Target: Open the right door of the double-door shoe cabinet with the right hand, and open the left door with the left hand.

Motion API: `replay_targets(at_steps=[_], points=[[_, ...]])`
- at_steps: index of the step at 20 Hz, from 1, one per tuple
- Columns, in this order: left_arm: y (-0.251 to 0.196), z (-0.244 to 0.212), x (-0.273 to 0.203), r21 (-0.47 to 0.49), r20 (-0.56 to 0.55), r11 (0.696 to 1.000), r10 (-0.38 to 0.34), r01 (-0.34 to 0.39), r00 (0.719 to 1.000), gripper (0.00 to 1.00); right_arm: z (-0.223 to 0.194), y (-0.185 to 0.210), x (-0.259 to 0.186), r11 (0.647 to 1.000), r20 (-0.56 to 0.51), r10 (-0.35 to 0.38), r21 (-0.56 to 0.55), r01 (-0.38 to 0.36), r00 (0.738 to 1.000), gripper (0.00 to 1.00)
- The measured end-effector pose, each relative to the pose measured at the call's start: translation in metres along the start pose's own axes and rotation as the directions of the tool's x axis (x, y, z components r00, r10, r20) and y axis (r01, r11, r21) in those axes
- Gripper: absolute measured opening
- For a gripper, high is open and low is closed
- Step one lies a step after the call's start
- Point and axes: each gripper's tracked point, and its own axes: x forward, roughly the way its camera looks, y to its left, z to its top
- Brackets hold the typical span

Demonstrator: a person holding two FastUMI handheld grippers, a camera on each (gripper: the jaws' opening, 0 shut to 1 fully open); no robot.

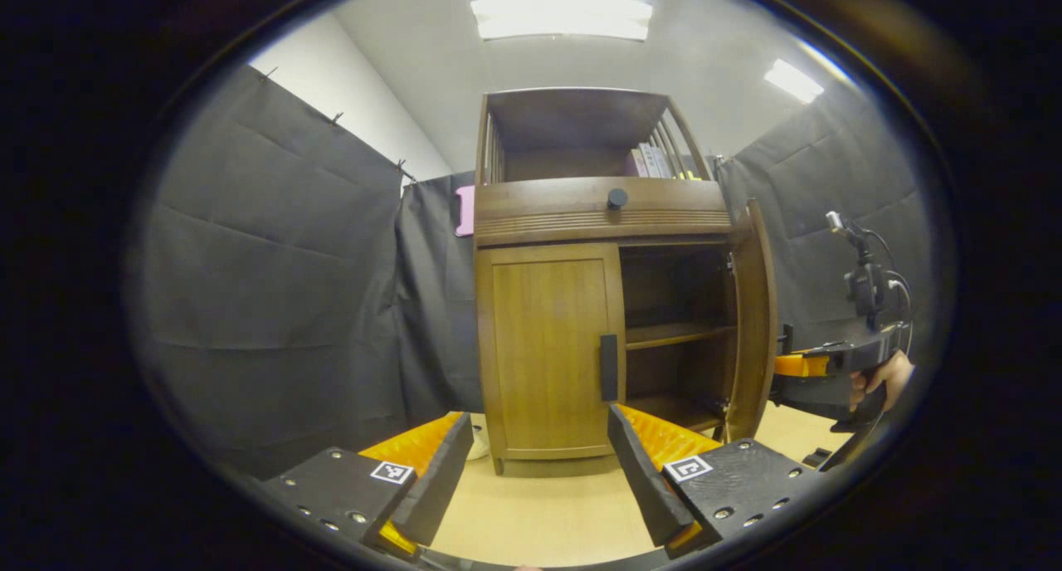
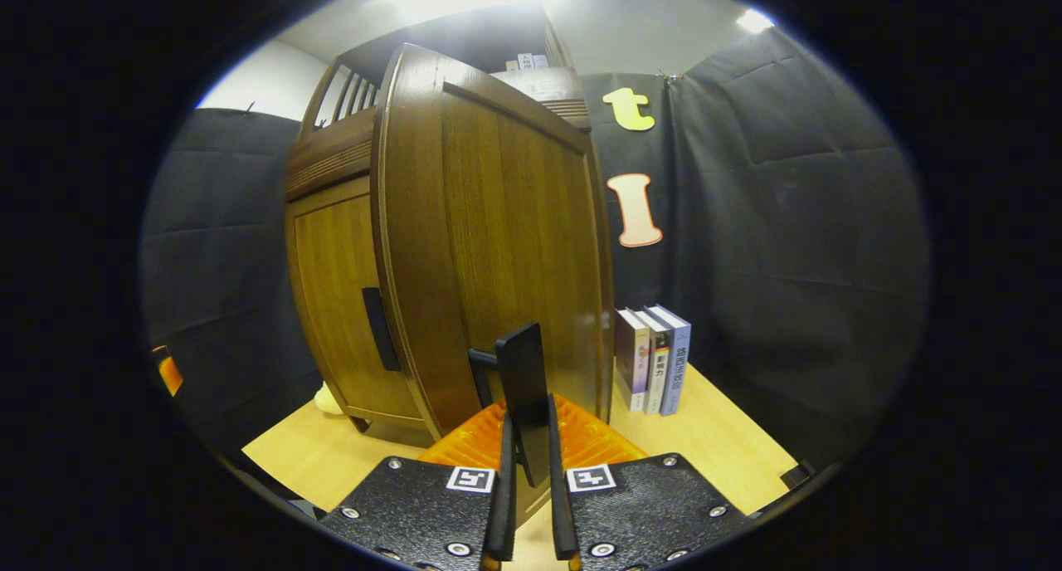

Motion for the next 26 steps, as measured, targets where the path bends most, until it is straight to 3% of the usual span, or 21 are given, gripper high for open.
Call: replay_targets(at_steps=[6, 9, 10, 11, 12, 13, 15, 16, 17, 20, 25, 26], points=[[-0.005, 0.0, 0.001, 0.005, 0.001, 0.999, -0.034, 0.034, 0.999, 0.93, -0.003, -0.06, -0.011, 0.99, -0.005, -0.141, 0.029, 0.141, 0.99, 0.13], [-0.008, -0.003, 0.003, 0.007, -0.007, 0.998, -0.061, 0.061, 0.998, 0.93, -0.001, -0.08, -0.02, 0.985, -0.002, -0.168, 0.037, 0.168, 0.986, 0.07], [-0.009, -0.002, 0.003, 0.011, -0.005, 0.998, -0.068, 0.068, 0.998, 0.93, -0.001, -0.086, -0.023, 0.984, 0.001, -0.177, 0.039, 0.177, 0.984, 0.0], [-0.009, -0.002, 0.004, 0.015, -0.002, 0.997, -0.077, 0.077, 0.997, 0.93, -0.001, -0.093, -0.028, 0.981, 0.006, -0.192, 0.038, 0.191, 0.981, 0.0], [-0.01, -0.002, 0.005, 0.016, -0.001, 0.996, -0.085, 0.085, 0.996, 0.93, -0.002, -0.1, -0.031, 0.978, 0.006, -0.208, 0.034, 0.207, 0.978, 0.07], [-0.011, -0.003, 0.005, 0.016, 0.002, 0.995, -0.094, 0.094, 0.996, 0.93, -0.006, -0.107, -0.033, 0.974, 0.002, -0.224, 0.03, 0.224, 0.974, 0.0], [-0.014, -0.004, 0.007, 0.012, 0.002, 0.993, -0.114, 0.114, 0.993, 0.93, -0.01, -0.116, -0.042, 0.969, 0.001, -0.245, 0.022, 0.245, 0.969, 0.02], [-0.015, -0.004, 0.007, 0.012, 0.002, 0.993, -0.122, 0.122, 0.993, 0.93, -0.01, -0.121, -0.046, 0.965, 0.005, -0.261, 0.008, 0.261, 0.965, 0.1], [-0.015, -0.004, 0.007, 0.012, 0.005, 0.992, -0.125, 0.125, 0.992, 0.93, -0.011, -0.129, -0.051, 0.959, 0.01, -0.282, -0.008, 0.282, 0.959, 0.06], [-0.02, -0.005, 0.008, 0.003, 0.0, 0.989, -0.148, 0.148, 0.989, 0.93, -0.014, -0.129, -0.062, 0.961, 0.02, -0.274, -0.027, 0.275, 0.961, 0.22], [-0.021, -0.003, 0.007, -0.002, -0.001, 0.986, -0.168, 0.168, 0.986, 0.93, -0.013, -0.116, -0.085, 0.965, 0.076, -0.257, -0.026, 0.259, 0.964, 0.95], [-0.021, -0.004, 0.007, 0.0, -0.003, 0.986, -0.166, 0.166, 0.986, 0.93, -0.012, -0.109, -0.091, 0.967, 0.088, -0.249, -0.033, 0.253, 0.965, 0.94]])
